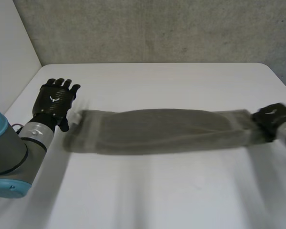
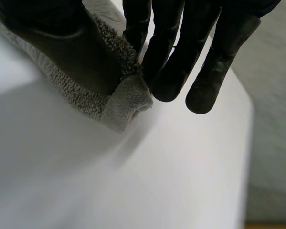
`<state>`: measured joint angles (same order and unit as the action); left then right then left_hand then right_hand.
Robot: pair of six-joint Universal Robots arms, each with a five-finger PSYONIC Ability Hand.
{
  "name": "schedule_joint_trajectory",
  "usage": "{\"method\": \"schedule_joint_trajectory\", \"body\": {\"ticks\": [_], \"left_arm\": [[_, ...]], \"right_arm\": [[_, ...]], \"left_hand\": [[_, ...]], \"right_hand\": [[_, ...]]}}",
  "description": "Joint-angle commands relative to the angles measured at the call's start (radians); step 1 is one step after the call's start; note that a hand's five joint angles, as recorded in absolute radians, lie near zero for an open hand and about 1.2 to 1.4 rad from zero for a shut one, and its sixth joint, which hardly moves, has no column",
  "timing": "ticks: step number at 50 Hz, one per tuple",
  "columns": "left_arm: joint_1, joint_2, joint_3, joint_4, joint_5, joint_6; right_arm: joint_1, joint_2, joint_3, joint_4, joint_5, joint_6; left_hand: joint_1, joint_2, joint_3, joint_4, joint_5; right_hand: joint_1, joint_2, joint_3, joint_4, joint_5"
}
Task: Fold the towel.
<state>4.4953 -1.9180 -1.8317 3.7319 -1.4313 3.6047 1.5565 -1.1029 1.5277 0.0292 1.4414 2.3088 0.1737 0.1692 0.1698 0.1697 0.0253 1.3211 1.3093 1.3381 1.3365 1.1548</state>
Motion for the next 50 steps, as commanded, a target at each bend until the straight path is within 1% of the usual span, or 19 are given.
{"method": "schedule_joint_trajectory", "body": {"ticks": [1,4,6,9,11,12,14,15,16,19,25,29,30,31,32,39,41,46,50], "left_arm": [[0.001,0.025,0.000,-0.003,-0.004,-0.012],[0.001,0.031,0.000,-0.012,-0.005,-0.029],[-0.002,0.034,0.000,-0.014,-0.005,-0.037],[-0.011,0.043,-0.001,-0.015,-0.005,-0.057],[-0.015,0.050,-0.001,-0.015,-0.005,-0.066],[-0.016,0.059,-0.003,-0.015,-0.005,-0.072],[-0.018,0.070,-0.004,-0.015,-0.005,-0.078],[-0.019,0.077,-0.004,-0.015,-0.005,-0.081],[-0.022,0.082,-0.004,-0.017,-0.005,-0.086],[-0.025,0.083,-0.004,-0.015,-0.005,-0.086],[-0.039,0.083,0.006,-0.014,-0.003,-0.087],[-0.048,0.068,0.019,-0.012,0.002,-0.087],[-0.048,0.068,0.019,-0.012,0.002,-0.087],[-0.057,0.063,0.028,-0.012,0.002,-0.090],[-0.070,0.053,0.037,-0.011,0.000,-0.093],[-0.108,0.025,0.060,-0.003,0.000,-0.118],[-0.123,0.011,0.068,-0.003,0.000,-0.129],[-0.177,-0.033,0.095,-0.001,0.000,-0.166],[-0.218,-0.082,0.121,-0.003,-0.003,-0.179]], "right_arm": [[-0.095,-0.077,-0.060,0.018,0.062,-0.121],[-0.021,-0.091,-0.093,0.018,0.062,-0.086],[0.112,-0.103,-0.128,0.003,0.062,-0.023],[0.185,-0.095,-0.147,-0.018,0.062,0.003],[0.342,-0.071,-0.170,-0.090,0.062,0.018],[0.343,-0.071,-0.170,-0.091,0.062,0.018],[0.535,-0.017,-0.195,-0.191,0.059,0.014],[0.536,-0.017,-0.195,-0.192,0.059,0.014],[0.615,0.016,-0.204,-0.237,0.053,0.012],[0.733,0.089,-0.222,-0.311,0.030,0.011],[0.856,0.245,-0.285,-0.339,-0.033,0.012],[0.881,0.307,-0.294,-0.347,-0.045,0.012],[0.884,0.313,-0.288,-0.348,-0.045,0.012],[0.884,0.313,-0.288,-0.348,-0.045,0.012],[0.883,0.308,-0.281,-0.347,-0.036,0.018],[0.846,0.124,-0.169,-0.348,-0.032,0.136],[0.753,0.011,-0.092,-0.347,-0.016,0.257],[0.630,-0.092,0.014,-0.287,-0.012,0.389],[0.583,-0.101,0.077,-0.230,-0.019,0.400]], "left_hand": [[0.008,0.012,0.011,0.012,-0.019],[0.008,0.012,0.011,0.012,-0.019],[0.005,0.009,0.008,0.009,-0.022],[0.005,0.009,0.008,0.009,-0.022],[0.005,0.009,0.008,0.009,-0.022],[0.005,0.009,0.008,0.009,-0.022],[0.005,0.009,0.008,0.009,-0.022],[0.005,0.009,0.008,0.009,-0.022],[0.005,0.009,0.008,0.009,-0.022],[0.005,0.009,0.008,0.009,-0.022],[0.005,0.009,0.008,0.009,-0.022],[0.005,0.009,0.008,0.009,-0.022],[0.005,0.009,0.008,0.009,-0.022],[0.005,0.009,0.008,0.009,-0.022],[0.005,0.009,0.008,0.009,-0.022],[0.005,0.009,0.008,0.009,-0.022],[0.005,0.009,0.008,0.009,-0.022],[0.005,0.009,0.008,0.009,-0.022],[0.005,0.009,0.008,0.009,-0.022]], "right_hand": [[0.075,0.087,0.058,0.060,0.067],[0.075,0.087,0.058,0.060,0.067],[0.075,0.087,0.058,0.060,0.067],[0.075,0.087,0.058,0.060,0.067],[0.075,0.087,0.058,0.060,0.067],[0.075,0.087,0.058,0.060,0.067],[0.075,0.087,0.058,0.060,0.067],[0.075,0.087,0.058,0.060,0.067],[0.075,0.087,0.058,0.060,0.067],[0.075,0.087,0.058,0.060,0.067],[0.075,0.087,0.058,0.060,0.067],[0.075,0.087,0.058,0.060,0.067],[-0.476,-0.464,-0.493,-0.491,-0.484],[-0.482,-0.470,-0.499,-0.497,-0.490],[-1.115,-1.103,-1.132,-1.131,-1.123],[-1.147,-1.135,-1.164,-1.162,-1.155],[-1.147,-1.135,-1.164,-1.162,-1.155],[-1.147,-1.135,-1.164,-1.162,-1.155],[-1.147,-1.135,-1.164,-1.162,-1.155]]}}
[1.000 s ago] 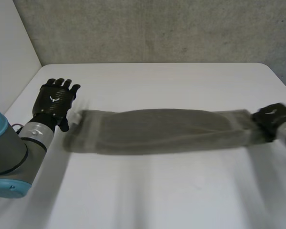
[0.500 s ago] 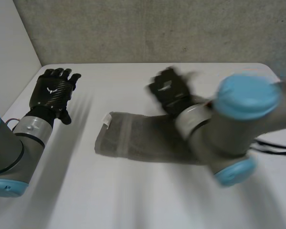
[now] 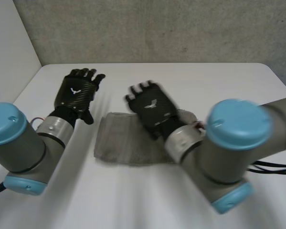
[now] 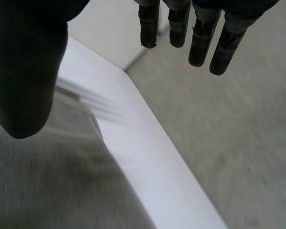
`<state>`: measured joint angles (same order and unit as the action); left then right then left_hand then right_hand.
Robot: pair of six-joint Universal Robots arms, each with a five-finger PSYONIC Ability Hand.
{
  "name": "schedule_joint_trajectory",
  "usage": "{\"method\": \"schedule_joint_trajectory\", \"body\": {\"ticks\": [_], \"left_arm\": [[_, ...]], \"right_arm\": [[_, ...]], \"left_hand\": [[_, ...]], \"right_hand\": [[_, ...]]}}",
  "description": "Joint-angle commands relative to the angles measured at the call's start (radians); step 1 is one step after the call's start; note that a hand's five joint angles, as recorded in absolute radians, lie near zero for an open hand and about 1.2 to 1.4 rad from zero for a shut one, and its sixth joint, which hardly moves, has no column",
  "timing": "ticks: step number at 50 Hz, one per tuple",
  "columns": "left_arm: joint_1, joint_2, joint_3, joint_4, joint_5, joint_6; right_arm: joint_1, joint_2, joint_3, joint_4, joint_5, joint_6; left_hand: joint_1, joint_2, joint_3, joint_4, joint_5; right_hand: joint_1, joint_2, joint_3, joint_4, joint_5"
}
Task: Fold the towel.
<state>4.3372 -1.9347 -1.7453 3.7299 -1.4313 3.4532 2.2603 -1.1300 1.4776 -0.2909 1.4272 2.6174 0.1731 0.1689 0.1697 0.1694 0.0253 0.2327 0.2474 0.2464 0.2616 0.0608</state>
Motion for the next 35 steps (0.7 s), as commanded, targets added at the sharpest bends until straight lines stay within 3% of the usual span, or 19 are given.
{"method": "schedule_joint_trajectory", "body": {"ticks": [1,5,13,14,15,20,24,30,31,32,34,35], "left_arm": [[-0.074,-0.081,0.041,-0.001,-0.004,-0.028],[-0.082,-0.115,0.050,-0.001,-0.006,-0.023],[-0.082,-0.136,0.049,-0.010,-0.006,-0.026],[-0.082,-0.127,0.046,-0.010,-0.008,-0.026],[-0.082,-0.127,0.046,-0.010,-0.008,-0.026],[-0.082,-0.063,0.032,-0.011,-0.008,-0.026],[-0.080,-0.029,0.024,-0.011,-0.008,-0.028],[-0.073,0.042,0.023,-0.013,-0.015,-0.028],[-0.067,0.055,0.023,-0.015,-0.027,-0.028],[-0.067,0.056,0.023,-0.015,-0.027,-0.028],[-0.064,0.066,0.023,-0.015,-0.049,-0.028],[-0.056,0.077,0.023,-0.015,-0.069,-0.028]], "right_arm": [[-0.140,-0.070,0.156,0.104,-0.005,0.089],[-0.171,-0.051,0.210,0.110,-0.007,0.086],[-0.220,0.055,0.248,0.062,-0.001,0.046],[-0.226,0.078,0.239,0.046,0.010,0.026],[-0.235,0.087,0.228,0.027,0.021,-0.005],[-0.251,0.040,0.205,-0.026,0.123,-0.138],[-0.237,-0.002,0.167,-0.059,0.157,-0.235],[-0.016,0.065,0.018,-0.063,0.042,-0.370],[0.040,0.102,-0.021,-0.063,-0.020,-0.410],[0.041,0.102,-0.022,-0.063,-0.021,-0.410],[0.117,0.177,-0.078,-0.065,-0.137,-0.489],[0.117,0.177,-0.079,-0.065,-0.137,-0.490]], "left_hand": [[0.005,0.009,0.009,0.009,-0.022],[0.005,0.009,0.009,0.009,-0.022],[0.008,0.012,0.012,0.012,-0.019],[0.008,0.012,0.012,0.012,-0.019],[0.008,0.012,0.012,0.012,-0.019],[0.011,0.015,0.014,0.015,-0.016],[0.011,0.015,0.014,0.015,-0.016],[0.005,0.009,0.009,0.009,-0.022],[0.005,0.009,0.009,0.009,-0.022],[0.005,0.009,0.009,0.009,-0.022],[0.002,0.006,0.006,0.006,-0.025],[0.005,0.009,0.009,0.009,-0.022]], "right_hand": [[-0.058,-0.073,-0.072,-0.087,-0.061],[0.052,0.037,0.038,0.023,0.049],[0.519,0.504,0.505,0.490,0.516],[0.731,0.716,0.717,0.702,0.728],[1.108,1.093,1.094,1.079,1.105],[1.164,1.149,1.150,1.135,1.161],[1.164,1.149,1.150,1.135,1.161],[1.164,1.149,1.150,1.135,1.161],[1.164,1.149,1.150,1.135,1.161],[1.164,1.149,1.150,1.135,1.161],[1.164,1.149,1.150,1.135,1.161],[1.164,1.149,1.150,1.135,1.161]]}}
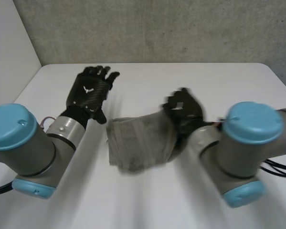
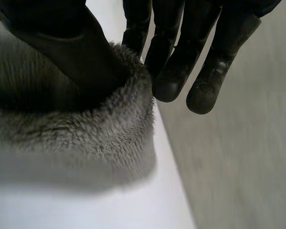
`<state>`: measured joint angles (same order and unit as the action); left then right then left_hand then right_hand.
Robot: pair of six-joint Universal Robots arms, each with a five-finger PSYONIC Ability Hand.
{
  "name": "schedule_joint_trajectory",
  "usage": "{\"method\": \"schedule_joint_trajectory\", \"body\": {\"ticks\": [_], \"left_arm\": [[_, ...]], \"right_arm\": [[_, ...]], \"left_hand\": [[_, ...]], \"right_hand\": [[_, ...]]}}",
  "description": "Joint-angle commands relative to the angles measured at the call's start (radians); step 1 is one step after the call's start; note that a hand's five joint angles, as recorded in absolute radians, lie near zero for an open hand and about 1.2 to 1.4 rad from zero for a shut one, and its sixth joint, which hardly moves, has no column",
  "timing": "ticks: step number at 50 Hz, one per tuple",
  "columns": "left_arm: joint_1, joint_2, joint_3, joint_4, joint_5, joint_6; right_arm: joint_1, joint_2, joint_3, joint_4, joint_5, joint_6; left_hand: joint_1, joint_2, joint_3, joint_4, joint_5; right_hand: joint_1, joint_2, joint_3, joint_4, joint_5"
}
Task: Fold the towel.
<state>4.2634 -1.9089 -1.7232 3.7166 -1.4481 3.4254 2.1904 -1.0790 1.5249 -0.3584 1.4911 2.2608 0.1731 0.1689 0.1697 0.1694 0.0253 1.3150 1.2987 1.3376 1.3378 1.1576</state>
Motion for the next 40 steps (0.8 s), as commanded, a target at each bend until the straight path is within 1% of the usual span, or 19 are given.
{"method": "schedule_joint_trajectory", "body": {"ticks": [1,2,4,9,10,11,12,13,14,15,16,18,19,21,22,23,27,36,40], "left_arm": [[0.029,0.060,0.001,-0.001,-0.072,-0.003],[0.029,0.060,0.001,-0.001,-0.072,-0.003],[0.052,0.065,-0.010,-0.001,-0.097,-0.011],[0.058,0.064,-0.026,-0.003,-0.098,-0.044],[0.058,0.063,-0.026,-0.003,-0.098,-0.044],[0.058,0.063,-0.027,-0.001,-0.098,-0.063],[0.058,0.063,-0.029,-0.003,-0.097,-0.080],[0.058,0.063,-0.029,-0.003,-0.097,-0.080],[0.058,0.063,-0.027,-0.001,-0.095,-0.095],[0.058,0.063,-0.027,-0.001,-0.095,-0.095],[0.058,0.060,-0.024,-0.001,-0.095,-0.107],[0.058,0.057,-0.021,-0.001,-0.095,-0.118],[0.050,0.054,-0.016,-0.001,-0.095,-0.124],[0.046,0.051,-0.013,0.000,-0.095,-0.129],[0.043,0.047,-0.009,0.000,-0.095,-0.132],[0.042,0.047,-0.009,0.000,-0.095,-0.132],[0.010,-0.005,0.014,-0.007,-0.097,-0.166],[-0.085,-0.148,0.019,-0.102,-0.094,-0.179],[-0.096,-0.183,0.014,-0.121,-0.097,-0.176]], "right_arm": [[0.210,0.169,-0.138,0.004,-0.251,-0.171],[0.233,0.204,-0.140,0.009,-0.293,-0.208],[0.251,0.227,-0.144,0.021,-0.310,-0.240],[0.255,0.222,-0.132,0.045,-0.302,-0.270],[0.250,0.187,-0.123,0.047,-0.289,-0.241],[0.250,0.186,-0.123,0.047,-0.289,-0.241],[0.238,0.133,-0.105,0.041,-0.272,-0.189],[0.238,0.132,-0.104,0.041,-0.272,-0.188],[0.214,0.082,-0.077,0.024,-0.252,-0.106],[0.180,0.035,-0.046,-0.005,-0.241,-0.005],[0.180,0.034,-0.046,-0.005,-0.241,-0.004],[0.118,-0.044,0.001,-0.051,-0.220,0.211],[0.118,-0.044,0.001,-0.051,-0.219,0.212],[0.069,-0.085,0.021,-0.041,-0.212,0.414],[0.069,-0.085,0.021,-0.040,-0.212,0.414],[0.052,-0.087,0.015,-0.009,-0.200,0.493],[0.014,-0.061,-0.022,0.082,-0.167,0.572],[-0.005,0.164,-0.227,0.275,-0.155,0.632],[-0.006,0.258,-0.307,0.338,-0.154,0.654]], "left_hand": [[0.002,0.006,0.006,0.006,-0.024],[0.002,0.006,0.006,0.006,-0.025],[0.002,0.006,0.006,0.006,-0.025],[0.002,0.006,0.006,0.006,-0.024],[0.002,0.006,0.006,0.006,-0.025],[0.002,0.006,0.006,0.006,-0.025],[0.002,0.006,0.006,0.006,-0.025],[0.002,0.006,0.006,0.006,-0.025],[0.002,0.006,0.006,0.006,-0.025],[0.002,0.006,0.006,0.006,-0.025],[0.005,0.009,0.009,0.009,-0.022],[0.005,0.009,0.009,0.009,-0.022],[0.005,0.009,0.009,0.009,-0.022],[0.008,0.012,0.012,0.012,-0.019],[0.011,0.015,0.014,0.015,-0.016],[0.011,0.015,0.014,0.015,-0.016],[0.014,0.018,0.017,0.018,-0.013],[0.017,0.021,0.020,0.021,-0.010],[0.020,0.024,0.023,0.024,-0.007]], "right_hand": [[0.081,0.098,0.059,0.058,0.064],[0.081,0.098,0.059,0.058,0.064],[0.081,0.098,0.059,0.058,0.064],[0.062,0.078,0.039,0.039,0.045],[-0.488,-0.471,-0.510,-0.510,-0.505],[-0.493,-0.477,-0.516,-0.516,-0.510],[-1.048,-1.032,-1.071,-1.071,-1.065],[-1.054,-1.037,-1.076,-1.077,-1.071],[-1.140,-1.124,-1.163,-1.163,-1.158],[-1.140,-1.124,-1.163,-1.163,-1.158],[-1.140,-1.124,-1.163,-1.163,-1.158],[-1.140,-1.124,-1.163,-1.163,-1.158],[-1.140,-1.124,-1.163,-1.163,-1.158],[-1.140,-1.124,-1.163,-1.163,-1.158],[-1.140,-1.124,-1.163,-1.163,-1.158],[-1.140,-1.124,-1.163,-1.163,-1.158],[-1.140,-1.124,-1.163,-1.163,-1.158],[-1.140,-1.124,-1.163,-1.163,-1.158],[-1.140,-1.124,-1.163,-1.163,-1.158]]}}
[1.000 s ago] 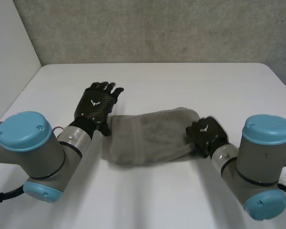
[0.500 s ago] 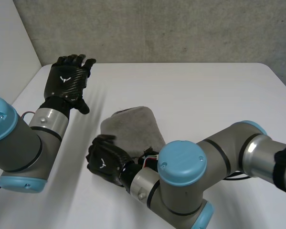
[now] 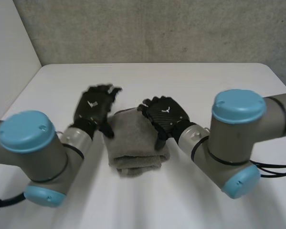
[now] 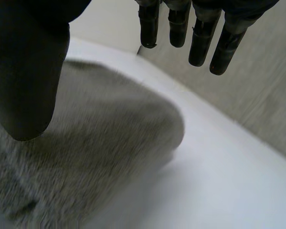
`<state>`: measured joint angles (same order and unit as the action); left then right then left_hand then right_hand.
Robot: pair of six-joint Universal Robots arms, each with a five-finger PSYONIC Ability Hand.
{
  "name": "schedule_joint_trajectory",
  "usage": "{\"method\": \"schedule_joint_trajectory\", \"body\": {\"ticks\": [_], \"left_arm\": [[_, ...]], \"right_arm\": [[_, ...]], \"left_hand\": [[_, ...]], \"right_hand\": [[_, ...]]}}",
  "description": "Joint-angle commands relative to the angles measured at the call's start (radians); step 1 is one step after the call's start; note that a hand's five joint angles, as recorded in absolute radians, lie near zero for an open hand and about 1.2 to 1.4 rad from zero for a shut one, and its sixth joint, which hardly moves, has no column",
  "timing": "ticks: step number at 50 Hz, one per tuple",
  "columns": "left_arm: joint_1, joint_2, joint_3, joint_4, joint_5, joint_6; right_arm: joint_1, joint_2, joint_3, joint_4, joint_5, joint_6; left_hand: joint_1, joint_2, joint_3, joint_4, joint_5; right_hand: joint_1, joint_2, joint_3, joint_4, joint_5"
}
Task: Fold the towel.
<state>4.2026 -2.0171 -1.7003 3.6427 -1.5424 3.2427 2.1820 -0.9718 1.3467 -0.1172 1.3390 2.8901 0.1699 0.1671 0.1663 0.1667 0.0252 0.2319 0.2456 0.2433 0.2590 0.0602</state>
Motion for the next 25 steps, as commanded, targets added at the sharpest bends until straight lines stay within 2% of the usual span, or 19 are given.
{"method": "schedule_joint_trajectory", "body": {"ticks": [1,4,7,9,10,12,13,14,15,16,17,19,21,25], "left_arm": [[-0.035,-0.084,-0.009,-0.053,-0.004,0.009],[-0.033,-0.078,-0.001,-0.062,-0.007,0.009],[-0.030,-0.004,0.010,-0.082,-0.007,0.008],[-0.029,0.038,0.014,-0.090,-0.008,0.008],[-0.029,0.038,0.014,-0.090,-0.008,0.008],[-0.024,0.125,0.018,-0.110,-0.010,0.005],[-0.024,0.126,0.018,-0.110,-0.010,0.005],[-0.024,0.176,0.019,-0.125,-0.010,0.003],[-0.024,0.234,0.025,-0.154,-0.018,0.000],[-0.024,0.235,0.025,-0.154,-0.018,0.000],[-0.023,0.279,0.028,-0.183,-0.031,0.000],[-0.016,0.325,0.033,-0.219,-0.057,-0.003],[0.007,0.391,0.039,-0.283,-0.109,-0.003],[0.025,0.443,0.039,-0.341,-0.145,-0.003]], "right_arm": [[0.002,0.151,-0.129,0.097,-0.001,0.024],[0.002,0.168,-0.158,0.136,0.002,0.024],[-0.008,0.111,-0.147,0.140,-0.001,0.028],[-0.027,-0.011,-0.111,0.131,0.000,0.032],[-0.027,-0.011,-0.110,0.131,0.000,0.032],[-0.042,-0.129,-0.075,0.105,0.050,0.049],[-0.042,-0.130,-0.075,0.105,0.051,0.049],[-0.051,-0.184,-0.061,0.091,0.099,0.061],[-0.051,-0.185,-0.061,0.091,0.100,0.061],[-0.060,-0.246,-0.051,0.090,0.148,0.067],[-0.060,-0.246,-0.050,0.090,0.149,0.067],[-0.073,-0.347,-0.023,0.106,0.236,0.066],[-0.082,-0.375,-0.009,0.119,0.261,0.064],[-0.110,-0.412,0.020,0.151,0.287,0.063]], "left_hand": [[0.026,0.029,0.030,0.029,-0.004],[0.029,0.032,0.032,0.032,-0.001],[0.026,0.029,0.030,0.029,-0.004],[0.023,0.026,0.027,0.026,-0.007],[0.023,0.026,0.027,0.026,-0.007],[0.017,0.020,0.021,0.020,-0.013],[0.017,0.020,0.021,0.020,-0.013],[0.017,0.020,0.021,0.020,-0.013],[0.014,0.017,0.018,0.018,-0.016],[0.014,0.017,0.018,0.017,-0.016],[0.014,0.017,0.018,0.017,-0.016],[0.008,0.011,0.012,0.012,-0.022],[0.008,0.011,0.012,0.012,-0.022],[0.005,0.008,0.009,0.009,-0.024]], "right_hand": [[-0.057,-0.071,-0.069,-0.084,-0.060],[-0.057,-0.071,-0.069,-0.084,-0.060],[-0.057,-0.071,-0.069,-0.084,-0.060],[-0.057,-0.071,-0.069,-0.084,-0.060],[-0.057,-0.071,-0.069,-0.084,-0.060],[-0.057,-0.071,-0.069,-0.084,-0.060],[-0.057,-0.071,-0.069,-0.084,-0.060],[-0.057,-0.071,-0.069,-0.084,-0.060],[-0.057,-0.071,-0.069,-0.084,-0.060],[-0.057,-0.071,-0.069,-0.084,-0.060],[-0.057,-0.071,-0.069,-0.084,-0.060],[-0.057,-0.071,-0.069,-0.084,-0.060],[-0.057,-0.071,-0.069,-0.084,-0.060],[-0.057,-0.071,-0.069,-0.084,-0.060]]}}
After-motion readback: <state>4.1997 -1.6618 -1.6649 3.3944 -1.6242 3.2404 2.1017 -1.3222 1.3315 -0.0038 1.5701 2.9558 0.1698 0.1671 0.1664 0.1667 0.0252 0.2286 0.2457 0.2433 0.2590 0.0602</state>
